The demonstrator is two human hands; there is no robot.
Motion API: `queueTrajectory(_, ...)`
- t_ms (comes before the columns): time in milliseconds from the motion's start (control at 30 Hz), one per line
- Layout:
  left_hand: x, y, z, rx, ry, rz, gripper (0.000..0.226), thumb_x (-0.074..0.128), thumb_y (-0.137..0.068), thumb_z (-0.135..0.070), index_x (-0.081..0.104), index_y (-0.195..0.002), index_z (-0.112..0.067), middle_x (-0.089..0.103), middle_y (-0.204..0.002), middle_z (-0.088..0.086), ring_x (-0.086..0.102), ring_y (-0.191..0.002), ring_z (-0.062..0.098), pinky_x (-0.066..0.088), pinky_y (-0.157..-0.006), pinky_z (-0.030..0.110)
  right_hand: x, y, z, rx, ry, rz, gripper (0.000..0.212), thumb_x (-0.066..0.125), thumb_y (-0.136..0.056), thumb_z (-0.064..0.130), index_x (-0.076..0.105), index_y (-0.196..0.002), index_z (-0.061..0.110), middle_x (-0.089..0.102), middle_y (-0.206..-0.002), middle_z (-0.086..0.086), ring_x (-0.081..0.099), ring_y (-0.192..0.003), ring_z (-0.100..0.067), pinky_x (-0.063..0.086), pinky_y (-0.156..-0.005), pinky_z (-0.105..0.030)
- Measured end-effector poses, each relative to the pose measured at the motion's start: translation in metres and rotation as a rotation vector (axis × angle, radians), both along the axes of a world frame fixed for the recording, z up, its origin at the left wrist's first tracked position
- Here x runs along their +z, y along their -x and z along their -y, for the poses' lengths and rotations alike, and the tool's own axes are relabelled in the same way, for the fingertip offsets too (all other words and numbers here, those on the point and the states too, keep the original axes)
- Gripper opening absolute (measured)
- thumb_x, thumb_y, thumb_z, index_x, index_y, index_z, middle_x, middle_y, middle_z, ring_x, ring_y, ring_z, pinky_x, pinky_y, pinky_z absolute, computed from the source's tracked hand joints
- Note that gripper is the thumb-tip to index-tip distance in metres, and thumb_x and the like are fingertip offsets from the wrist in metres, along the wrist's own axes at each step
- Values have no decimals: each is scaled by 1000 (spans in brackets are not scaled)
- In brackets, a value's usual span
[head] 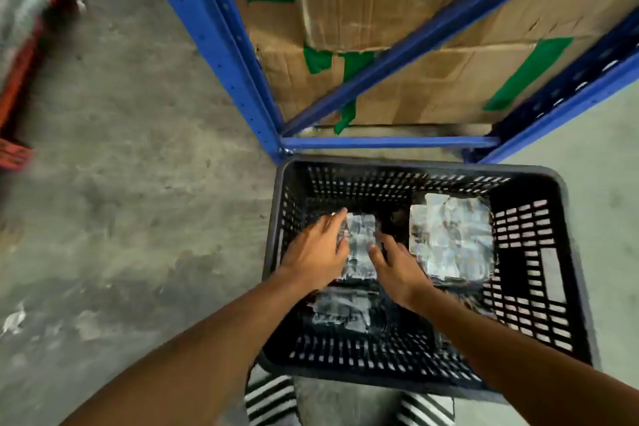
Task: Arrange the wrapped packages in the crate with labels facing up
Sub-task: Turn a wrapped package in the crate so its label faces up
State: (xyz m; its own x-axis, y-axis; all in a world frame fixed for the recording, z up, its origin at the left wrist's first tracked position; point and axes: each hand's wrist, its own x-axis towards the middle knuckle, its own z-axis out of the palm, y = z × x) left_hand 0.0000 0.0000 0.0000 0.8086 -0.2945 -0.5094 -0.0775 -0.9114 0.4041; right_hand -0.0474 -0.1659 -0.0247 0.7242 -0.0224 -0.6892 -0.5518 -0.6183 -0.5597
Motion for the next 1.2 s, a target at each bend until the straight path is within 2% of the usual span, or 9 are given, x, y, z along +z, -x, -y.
queueTrajectory(133,-71,-14,6,-94,-77,-96,71,40,-101,-39,3,-161,-32,34,-155,9,54,-122,32,51,-93,45,-65,-9,-1,-29,-17,-9,55,32,-102,46,22,-154,30,40,-147,-18,43,-133,-34,34,-107,-39)
queueTrajectory(267,-120,-18,17,-84,-44,-186,81,50,-99,-33,-2,-160,-35,17,-165,10,41,-140,35,43,-108,48,-113,-9,-8,-87,-99,-14,60,26,-103,49,8,-157,33,47,-147,-17,55,-125,-31,41,-96,-33)
queueTrajectory(433,-147,-14,20,-72,-37,-230,86,55,-96,-31,-1,-161,-31,7,-168,11,28,-149,36,34,-117,44,-156,2,-25,-176,-64,80,88,11,-72,78,-1,-153,47,20,-163,-13,23,-148,-35,23,-118,-50)
queueTrajectory(667,-145,-19,18,-94,-53,-254,100,65,-92,-19,-6,-160,-35,1,-168,15,48,-136,38,51,-89,34,-142,-9,-19,-373,-208,140,59,30,-101,48,19,-156,31,33,-160,-4,32,-145,-26,25,-118,-40)
queueTrajectory(733,-139,-18,16,-106,-52,-280,108,70,-89,-20,-11,-159,-37,5,-168,18,60,-117,30,54,-80,31,-136,-6,-18,-373,-278,165,56,31,-101,48,26,-154,30,34,-159,0,30,-146,-23,23,-119,-42)
queueTrajectory(867,-125,-13,15,-119,-84,-327,116,75,-87,-28,-17,-157,-39,17,-166,18,61,-107,24,50,-97,37,-125,-5,-22,-458,-417,166,54,30,-100,52,35,-150,32,37,-156,3,31,-144,-21,23,-118,-42)
queueTrajectory(967,-121,-7,14,-143,-90,-308,115,73,-90,-28,-20,-156,-37,7,-169,16,40,-143,32,39,-113,39,-120,-9,-21,-532,-548,102,54,30,-101,53,36,-148,29,45,-146,0,40,-132,-19,30,-109,-42)
queueTrajectory(1067,-120,-3,13,-147,-98,-314,116,73,-90,-27,-23,-154,-38,-3,-169,15,27,-150,35,37,-115,40,-121,-7,-17,-617,-609,72,49,32,-99,55,40,-142,31,55,-123,-3,49,-107,-21,33,-95,-44)
queueTrajectory(1200,-116,-1,16,-129,-125,-334,119,73,-90,-27,-29,-152,-38,-13,-167,18,41,-143,34,43,-110,37,-125,-9,-15,-714,-670,36,68,39,-92,64,27,-153,35,37,-154,-7,46,-129,-36,38,-109,-49)
